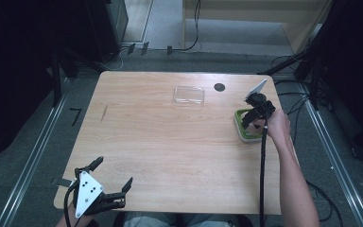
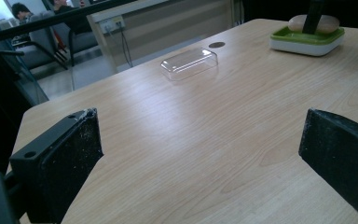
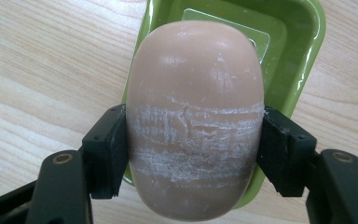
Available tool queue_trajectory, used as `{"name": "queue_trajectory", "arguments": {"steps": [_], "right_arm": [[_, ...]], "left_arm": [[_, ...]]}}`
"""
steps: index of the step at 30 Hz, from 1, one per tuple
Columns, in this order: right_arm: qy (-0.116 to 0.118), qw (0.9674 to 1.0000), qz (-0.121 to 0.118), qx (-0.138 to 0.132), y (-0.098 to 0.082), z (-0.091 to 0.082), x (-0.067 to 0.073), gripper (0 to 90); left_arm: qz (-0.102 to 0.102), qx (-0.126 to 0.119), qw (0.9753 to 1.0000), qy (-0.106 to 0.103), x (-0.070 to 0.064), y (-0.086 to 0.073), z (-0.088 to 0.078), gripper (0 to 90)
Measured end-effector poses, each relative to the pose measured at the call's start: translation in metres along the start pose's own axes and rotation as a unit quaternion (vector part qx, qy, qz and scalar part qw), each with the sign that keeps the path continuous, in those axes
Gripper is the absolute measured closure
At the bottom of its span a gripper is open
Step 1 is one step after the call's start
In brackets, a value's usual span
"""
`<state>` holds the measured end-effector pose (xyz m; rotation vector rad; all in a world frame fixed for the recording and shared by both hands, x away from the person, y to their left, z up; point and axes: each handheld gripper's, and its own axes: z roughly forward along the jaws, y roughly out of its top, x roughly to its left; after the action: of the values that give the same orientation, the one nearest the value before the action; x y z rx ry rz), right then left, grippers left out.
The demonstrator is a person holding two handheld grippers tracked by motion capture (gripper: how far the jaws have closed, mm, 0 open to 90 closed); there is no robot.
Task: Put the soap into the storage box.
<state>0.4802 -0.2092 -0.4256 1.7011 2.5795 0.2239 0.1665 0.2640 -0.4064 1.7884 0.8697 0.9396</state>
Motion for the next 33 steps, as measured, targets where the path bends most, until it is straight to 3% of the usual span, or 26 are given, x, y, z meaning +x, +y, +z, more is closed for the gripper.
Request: {"name": "queue_trajectory", "arguments": {"steps": [33], "right_arm": [[-0.008, 0.9986, 0.052, -0.004, 0.004, 0.021, -0.006, 33.2]], "left_arm": [[0.0, -0.002, 1.0, -0.003, 0.0, 0.0, 0.0, 0.0]]}}
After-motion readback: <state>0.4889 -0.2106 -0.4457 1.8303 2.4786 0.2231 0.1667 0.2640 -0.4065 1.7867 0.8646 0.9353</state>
